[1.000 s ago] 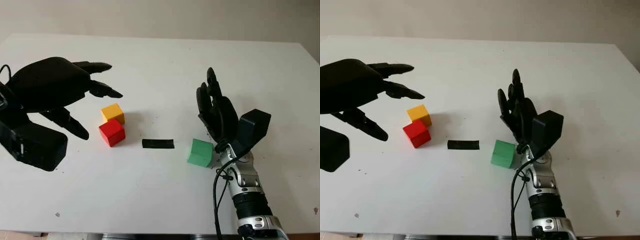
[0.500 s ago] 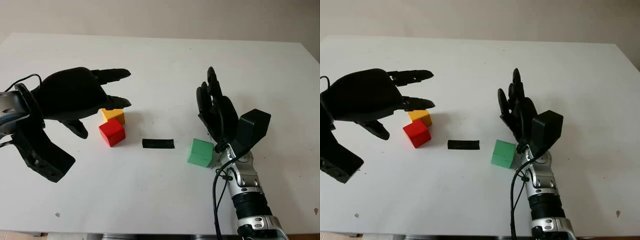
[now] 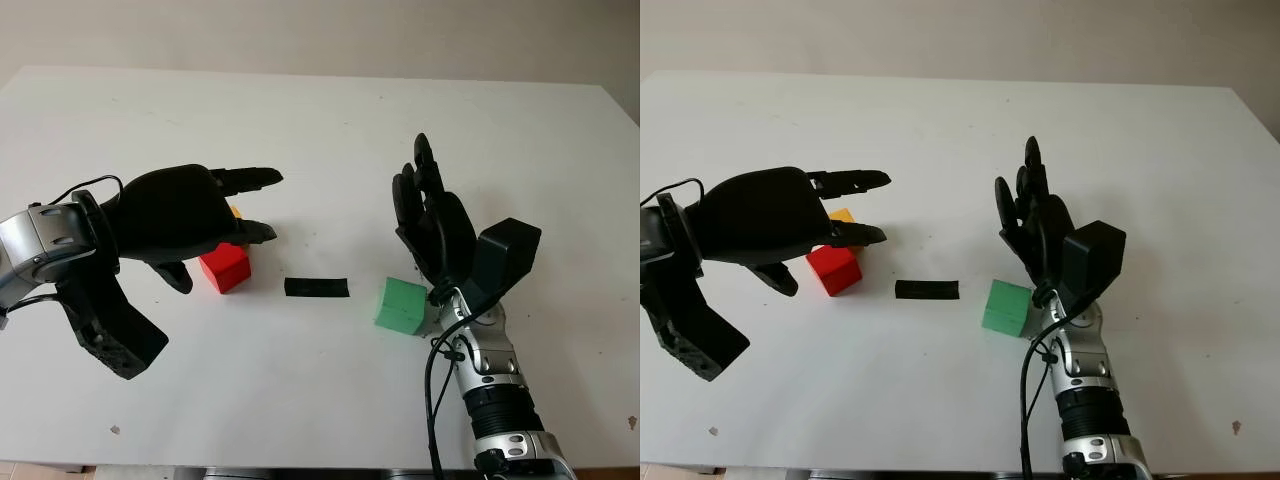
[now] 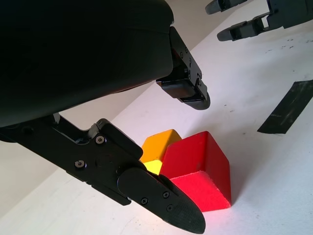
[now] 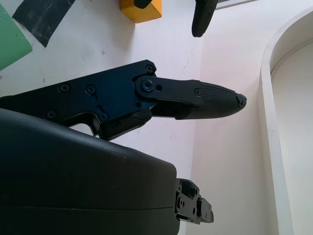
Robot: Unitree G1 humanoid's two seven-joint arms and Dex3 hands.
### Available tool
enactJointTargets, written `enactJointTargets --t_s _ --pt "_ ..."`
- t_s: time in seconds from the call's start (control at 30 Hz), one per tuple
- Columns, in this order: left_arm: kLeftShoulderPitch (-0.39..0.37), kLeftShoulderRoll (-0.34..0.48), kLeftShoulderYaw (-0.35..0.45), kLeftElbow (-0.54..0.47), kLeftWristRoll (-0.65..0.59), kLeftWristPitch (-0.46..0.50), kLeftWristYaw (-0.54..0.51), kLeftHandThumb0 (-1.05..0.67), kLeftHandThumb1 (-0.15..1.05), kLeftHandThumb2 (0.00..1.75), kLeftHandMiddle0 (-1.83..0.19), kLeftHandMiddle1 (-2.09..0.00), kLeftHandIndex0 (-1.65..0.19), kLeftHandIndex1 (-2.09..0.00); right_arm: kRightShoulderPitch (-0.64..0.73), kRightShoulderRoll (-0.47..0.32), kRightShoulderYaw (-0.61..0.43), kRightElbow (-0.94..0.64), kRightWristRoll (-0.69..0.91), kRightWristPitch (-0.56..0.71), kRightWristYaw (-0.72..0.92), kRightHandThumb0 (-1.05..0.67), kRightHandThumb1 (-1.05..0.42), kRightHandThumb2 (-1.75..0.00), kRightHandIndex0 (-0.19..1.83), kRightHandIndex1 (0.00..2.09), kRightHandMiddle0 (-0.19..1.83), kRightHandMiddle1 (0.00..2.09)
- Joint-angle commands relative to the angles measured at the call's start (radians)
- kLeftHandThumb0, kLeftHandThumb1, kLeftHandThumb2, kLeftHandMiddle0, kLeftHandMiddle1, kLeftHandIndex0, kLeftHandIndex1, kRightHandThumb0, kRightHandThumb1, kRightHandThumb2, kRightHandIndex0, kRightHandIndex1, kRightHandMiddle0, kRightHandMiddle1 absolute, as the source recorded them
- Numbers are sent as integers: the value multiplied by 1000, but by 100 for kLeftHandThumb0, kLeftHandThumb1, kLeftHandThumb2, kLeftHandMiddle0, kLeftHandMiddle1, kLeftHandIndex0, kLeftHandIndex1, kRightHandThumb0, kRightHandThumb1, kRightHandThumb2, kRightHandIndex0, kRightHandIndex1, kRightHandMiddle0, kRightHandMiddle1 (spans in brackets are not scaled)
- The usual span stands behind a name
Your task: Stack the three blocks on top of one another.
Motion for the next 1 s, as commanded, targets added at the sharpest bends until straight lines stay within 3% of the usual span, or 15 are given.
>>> enactJointTargets --t_s 0.0,0.43,0.87,0.9,0.93,0.97 --pt "8 0 -11 7 -7 0 0 -65 74 6 -3 -6 -55 -7 8 -5 0 -20 2 -6 3 -76 -105 -50 -19 0 -19 0" --pt "-28 -13 -47 89 59 7 49 -63 75 6 -9 -7 -64 -8 11 -7 0 -27 1 9 0 -77 -105 -49 -19 0 -19 0" --pt "-50 -10 -87 158 172 8 263 -47 80 6 -20 -8 -91 -23 14 -7 -3 -29 6 7 4 -76 -105 -50 -19 0 -19 0" --pt "-53 -11 -91 164 175 7 273 -42 82 6 -21 -7 -88 -38 12 -7 -3 -26 5 7 2 -76 -105 -50 -19 0 -19 0" --pt "-56 -13 -94 173 173 3 286 -38 83 5 -24 -6 -79 -66 11 -7 -4 -25 5 7 1 -76 -105 -50 -19 0 -19 0" --pt "-59 -14 -97 182 173 -3 303 -36 83 5 -25 -7 -76 -77 11 -6 -4 -25 4 7 0 -75 -105 -50 -19 0 -19 0"
